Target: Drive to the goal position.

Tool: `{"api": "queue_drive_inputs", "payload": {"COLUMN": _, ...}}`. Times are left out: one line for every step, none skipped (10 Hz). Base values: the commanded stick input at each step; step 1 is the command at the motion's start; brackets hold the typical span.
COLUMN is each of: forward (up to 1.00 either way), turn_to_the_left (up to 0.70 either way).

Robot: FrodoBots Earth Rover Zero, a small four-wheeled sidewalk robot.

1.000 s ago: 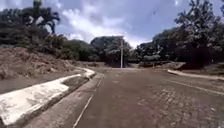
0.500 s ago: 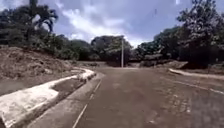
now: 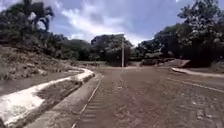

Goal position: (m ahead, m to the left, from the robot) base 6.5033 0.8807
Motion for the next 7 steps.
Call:
{"api": "queue_drive_inputs", "payload": {"forward": 1.00, "turn_to_the_left": 0.00}}
{"api": "queue_drive_inputs", "payload": {"forward": 1.00, "turn_to_the_left": 0.00}}
{"api": "queue_drive_inputs", "payload": {"forward": 1.00, "turn_to_the_left": 0.00}}
{"api": "queue_drive_inputs", "payload": {"forward": 1.00, "turn_to_the_left": 0.00}}
{"api": "queue_drive_inputs", "payload": {"forward": 1.00, "turn_to_the_left": 0.00}}
{"api": "queue_drive_inputs", "payload": {"forward": 1.00, "turn_to_the_left": 0.00}}
{"api": "queue_drive_inputs", "payload": {"forward": 1.00, "turn_to_the_left": 0.00}}
